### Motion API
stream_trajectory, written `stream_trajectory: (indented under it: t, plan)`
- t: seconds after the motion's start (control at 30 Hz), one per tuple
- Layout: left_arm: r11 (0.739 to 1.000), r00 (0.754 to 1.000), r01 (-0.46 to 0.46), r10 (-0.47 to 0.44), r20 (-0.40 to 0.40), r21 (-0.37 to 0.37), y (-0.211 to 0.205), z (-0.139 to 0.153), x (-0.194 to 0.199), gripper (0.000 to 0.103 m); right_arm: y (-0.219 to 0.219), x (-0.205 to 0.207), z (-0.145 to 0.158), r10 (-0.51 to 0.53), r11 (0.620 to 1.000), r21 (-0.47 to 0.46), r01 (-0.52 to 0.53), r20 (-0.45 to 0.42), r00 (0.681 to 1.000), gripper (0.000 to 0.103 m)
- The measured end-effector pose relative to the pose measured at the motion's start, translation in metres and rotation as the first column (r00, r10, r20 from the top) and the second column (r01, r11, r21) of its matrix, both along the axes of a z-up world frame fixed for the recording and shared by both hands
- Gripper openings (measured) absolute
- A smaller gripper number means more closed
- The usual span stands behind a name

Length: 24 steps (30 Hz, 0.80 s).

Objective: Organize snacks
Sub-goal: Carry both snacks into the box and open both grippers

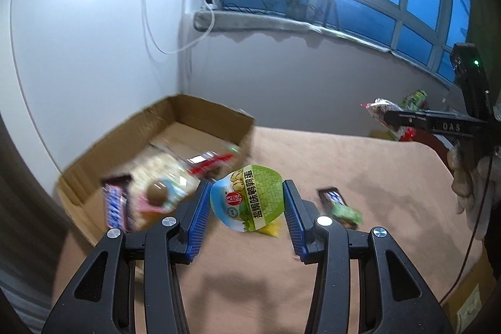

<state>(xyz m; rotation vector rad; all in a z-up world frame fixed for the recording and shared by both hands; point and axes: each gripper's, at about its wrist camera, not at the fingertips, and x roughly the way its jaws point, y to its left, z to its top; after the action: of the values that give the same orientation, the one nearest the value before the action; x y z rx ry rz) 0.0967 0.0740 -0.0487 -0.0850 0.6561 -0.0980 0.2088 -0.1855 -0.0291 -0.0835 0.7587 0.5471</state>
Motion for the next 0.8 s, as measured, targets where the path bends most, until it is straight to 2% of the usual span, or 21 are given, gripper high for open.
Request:
stream_trajectory:
  t: [0.27, 0.57, 0.8]
  plan:
    - [0.997, 0.998, -0.058, 0.057, 0.017, 0.042, 0.038, 0.014, 0.025, 0.044, 0.052, 0.012, 0.005, 0.073, 0.997, 0.015, -0.073, 0.009, 0.997, 0.042]
    - [0.991, 0.996, -0.083, 0.084, -0.003, 0.107, 0.051, 0.015, 0.060, 0.044, 0.107, 0.034, 0.008, 0.141, 0.989, 0.049, -0.141, -0.003, 0.990, 0.042]
    - [0.989, 0.994, -0.104, 0.107, -0.019, 0.106, 0.062, 0.013, 0.078, 0.044, 0.145, 0.052, -0.001, 0.177, 0.983, 0.062, -0.175, -0.035, 0.984, 0.042]
